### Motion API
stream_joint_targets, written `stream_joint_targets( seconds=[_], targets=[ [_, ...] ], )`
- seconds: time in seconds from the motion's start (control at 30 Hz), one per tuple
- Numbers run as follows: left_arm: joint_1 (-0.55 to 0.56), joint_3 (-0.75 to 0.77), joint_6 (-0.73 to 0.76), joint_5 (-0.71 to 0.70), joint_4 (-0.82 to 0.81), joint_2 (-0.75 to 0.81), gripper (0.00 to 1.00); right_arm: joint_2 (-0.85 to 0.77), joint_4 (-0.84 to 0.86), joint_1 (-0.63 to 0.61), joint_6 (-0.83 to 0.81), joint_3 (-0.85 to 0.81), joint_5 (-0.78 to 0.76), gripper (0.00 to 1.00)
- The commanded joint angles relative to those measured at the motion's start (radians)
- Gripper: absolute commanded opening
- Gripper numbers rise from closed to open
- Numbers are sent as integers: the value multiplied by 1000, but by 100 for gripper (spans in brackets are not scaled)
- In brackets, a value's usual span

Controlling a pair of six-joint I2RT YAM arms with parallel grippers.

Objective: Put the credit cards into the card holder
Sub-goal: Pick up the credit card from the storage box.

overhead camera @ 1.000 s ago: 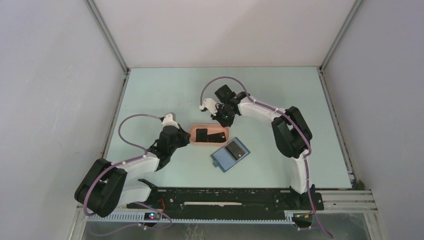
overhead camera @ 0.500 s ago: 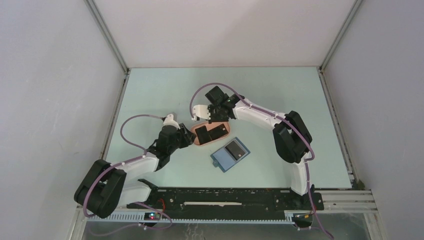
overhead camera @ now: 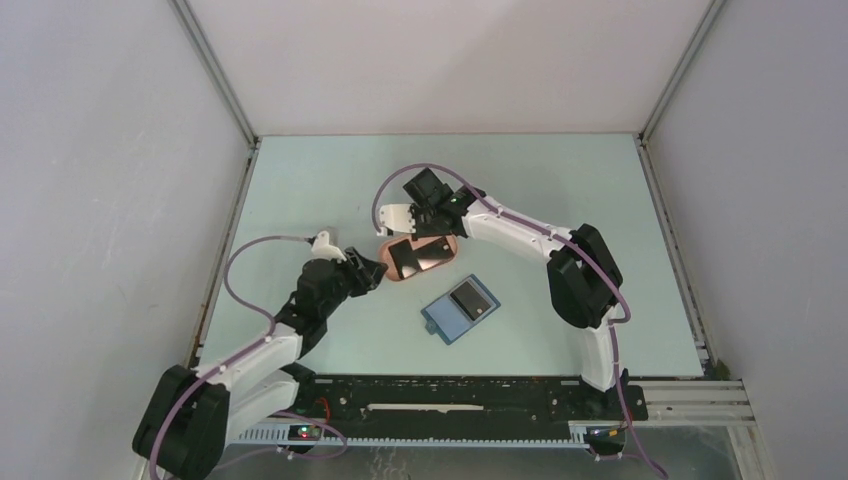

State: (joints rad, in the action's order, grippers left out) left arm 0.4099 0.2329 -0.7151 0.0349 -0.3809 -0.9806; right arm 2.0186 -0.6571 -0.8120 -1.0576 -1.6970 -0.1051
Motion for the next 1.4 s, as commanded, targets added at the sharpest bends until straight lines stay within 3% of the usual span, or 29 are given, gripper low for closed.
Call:
stream_joint_targets(
  seconds=[0.0, 0.33, 0.63, 0.87, 1.07, 1.37],
  targets=[
    [-12, -37, -43, 32, 0, 102, 47, -86, 200, 5, 183, 30, -65, 0],
    [-12, -55, -142, 82, -71, 138, 47, -150, 338, 7, 387, 152, -75, 0],
    [-25, 75, 55, 87, -46, 24, 59, -171, 311, -10, 459, 185, -22, 0],
    [-37, 231, 155, 116, 40, -136, 62, -163, 280, -12, 495, 166, 10, 0],
    [-38, 262, 254, 35, 59, -178, 77, -165, 263, -13, 511, 153, 19, 0],
    [-37, 314, 277, 43, 78, -276, 79, -149, 199, -11, 541, 132, 93, 0]
  ],
)
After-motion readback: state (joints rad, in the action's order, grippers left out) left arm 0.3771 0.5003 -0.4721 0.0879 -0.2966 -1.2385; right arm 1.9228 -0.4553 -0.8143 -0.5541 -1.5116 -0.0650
